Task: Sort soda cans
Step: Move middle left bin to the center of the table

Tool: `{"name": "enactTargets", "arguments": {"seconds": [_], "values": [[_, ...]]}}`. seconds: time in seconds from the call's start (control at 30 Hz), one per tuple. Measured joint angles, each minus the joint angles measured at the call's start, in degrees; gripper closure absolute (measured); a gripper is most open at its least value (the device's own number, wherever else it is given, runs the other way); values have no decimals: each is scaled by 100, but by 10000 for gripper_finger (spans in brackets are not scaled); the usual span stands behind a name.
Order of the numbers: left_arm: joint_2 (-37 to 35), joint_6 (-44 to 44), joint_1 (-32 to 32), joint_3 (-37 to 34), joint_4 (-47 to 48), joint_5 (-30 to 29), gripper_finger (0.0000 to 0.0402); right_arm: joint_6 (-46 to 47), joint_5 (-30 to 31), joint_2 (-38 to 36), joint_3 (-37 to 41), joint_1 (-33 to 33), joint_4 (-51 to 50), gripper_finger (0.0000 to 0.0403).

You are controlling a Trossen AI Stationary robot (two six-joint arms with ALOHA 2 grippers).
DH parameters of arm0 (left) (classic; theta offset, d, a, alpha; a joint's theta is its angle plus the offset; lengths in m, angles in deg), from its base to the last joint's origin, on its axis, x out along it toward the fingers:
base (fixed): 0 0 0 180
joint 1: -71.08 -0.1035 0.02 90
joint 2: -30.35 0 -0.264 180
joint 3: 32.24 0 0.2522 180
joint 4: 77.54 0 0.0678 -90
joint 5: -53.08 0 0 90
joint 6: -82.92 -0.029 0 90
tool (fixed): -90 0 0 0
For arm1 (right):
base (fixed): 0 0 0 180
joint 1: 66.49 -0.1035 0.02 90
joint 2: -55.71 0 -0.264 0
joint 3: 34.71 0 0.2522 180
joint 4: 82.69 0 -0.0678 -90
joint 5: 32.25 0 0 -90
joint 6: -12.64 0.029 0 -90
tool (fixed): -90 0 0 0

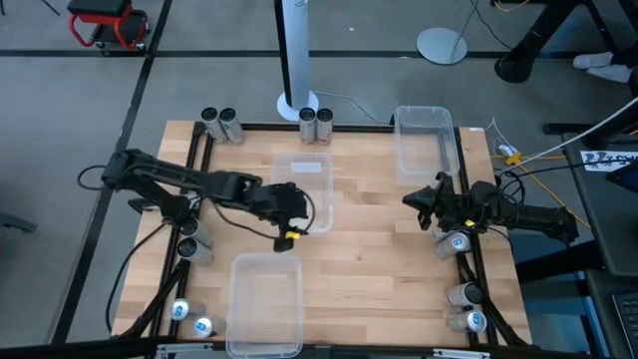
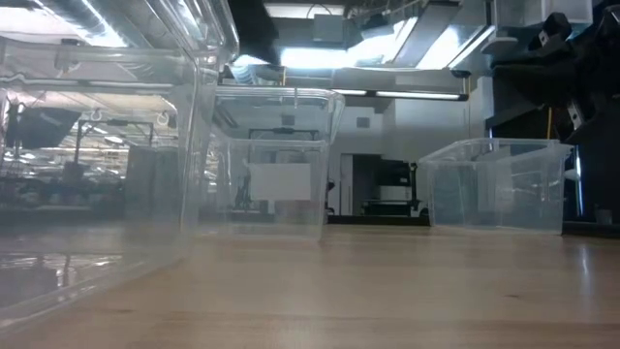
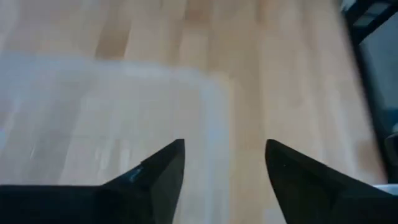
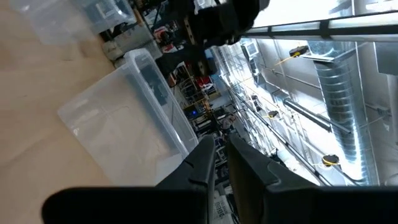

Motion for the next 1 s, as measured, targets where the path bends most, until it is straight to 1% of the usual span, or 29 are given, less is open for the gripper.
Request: {"name": "enactTargets", "arguments": {"seconds": [0.1, 0.2, 0.33, 0.4, 0.47, 0.6, 0.67, 0.77, 0.87, 1.0], "values": [[360, -85, -135, 248, 343, -2, 171, -38, 1, 0, -1, 1, -127, 358], [615, -238, -159, 373, 378, 9, 169, -41, 2, 1, -1, 1, -238, 358], [904, -308, -151, 382, 341, 562, 173, -43, 5, 0, -1, 0, -375, 358], [999, -308, -149, 382, 372, 660, 173, -51, 9, 2, -1, 2, -435, 358], [1059, -378, -151, 382, 366, 632, 173, -82, 11, 2, -1, 2, -428, 358], [1205, -552, -162, 382, 321, 195, 179, -146, 170, 2, -1, 2, -421, 358], [1218, -815, -162, 382, 290, 173, 194, -151, 282, 2, -1, 0, -420, 358], [1209, -949, -162, 384, 98, 173, 232, -2, 544, 2, -1, 2, -420, 358], [1209, -985, -149, 382, 88, 173, 280, 150, 751, 2, -1, 1, -418, 358], [1209, -1054, -154, 382, -1, 130, 357, 180, 906, 2, -1, 2, -396, 358]]}}
